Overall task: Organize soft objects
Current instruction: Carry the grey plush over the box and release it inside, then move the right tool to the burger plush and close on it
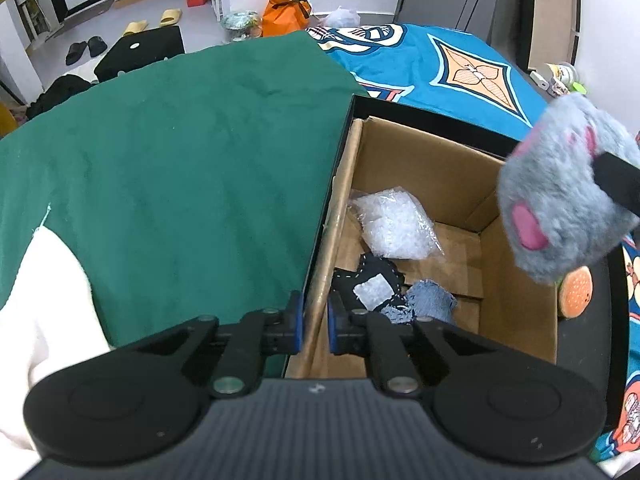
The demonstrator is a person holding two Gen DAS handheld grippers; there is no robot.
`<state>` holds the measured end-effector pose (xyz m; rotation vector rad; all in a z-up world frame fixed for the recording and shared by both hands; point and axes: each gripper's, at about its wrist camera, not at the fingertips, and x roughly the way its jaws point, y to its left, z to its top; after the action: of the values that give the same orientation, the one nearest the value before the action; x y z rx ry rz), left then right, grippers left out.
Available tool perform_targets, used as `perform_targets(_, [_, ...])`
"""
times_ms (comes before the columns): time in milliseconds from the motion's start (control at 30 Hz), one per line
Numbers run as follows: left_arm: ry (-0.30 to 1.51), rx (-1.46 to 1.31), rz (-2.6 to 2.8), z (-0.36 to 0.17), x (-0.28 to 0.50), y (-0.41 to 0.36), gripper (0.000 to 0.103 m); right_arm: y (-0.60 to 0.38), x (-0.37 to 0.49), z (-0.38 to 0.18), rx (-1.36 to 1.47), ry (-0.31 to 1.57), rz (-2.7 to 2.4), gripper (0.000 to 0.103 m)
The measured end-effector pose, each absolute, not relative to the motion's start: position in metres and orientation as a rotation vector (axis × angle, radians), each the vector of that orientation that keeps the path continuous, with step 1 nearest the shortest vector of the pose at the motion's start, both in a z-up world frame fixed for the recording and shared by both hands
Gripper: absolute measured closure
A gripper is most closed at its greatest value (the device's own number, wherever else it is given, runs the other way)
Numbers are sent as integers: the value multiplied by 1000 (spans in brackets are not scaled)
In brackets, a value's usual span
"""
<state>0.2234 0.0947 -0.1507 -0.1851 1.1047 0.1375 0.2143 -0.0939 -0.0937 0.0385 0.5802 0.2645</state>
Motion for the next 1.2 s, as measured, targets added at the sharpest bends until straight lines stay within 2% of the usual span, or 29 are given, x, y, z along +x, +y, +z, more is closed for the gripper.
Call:
perform_targets(33, [1104,-192,136,-150,224,96,92,-91,215,-94,37,580,273,69])
perform_targets(167, [1101,-201,136,-149,222,97,92,-81,215,-98,-18,604,265,43])
perform_targets(200, [1100,-201,138,-149,222,97,92,-82,211,-98,-25,585,259,41])
perform_targets(800, [1097,-77,158,-142,221,78,88,-142,188,-120,9,662,152,37])
perform_targets(900, [1098,-50,167,-142,221,74,83,-147,189,-120,-11,658,151,34])
perform_targets(1033, [1098,-25,175,-141,222,69,71,-158,194,-123,-17,645,150,32])
perform_targets(1200, [1099,10,189,-140,222,63,67,-173,201,-146,6,653,129,30])
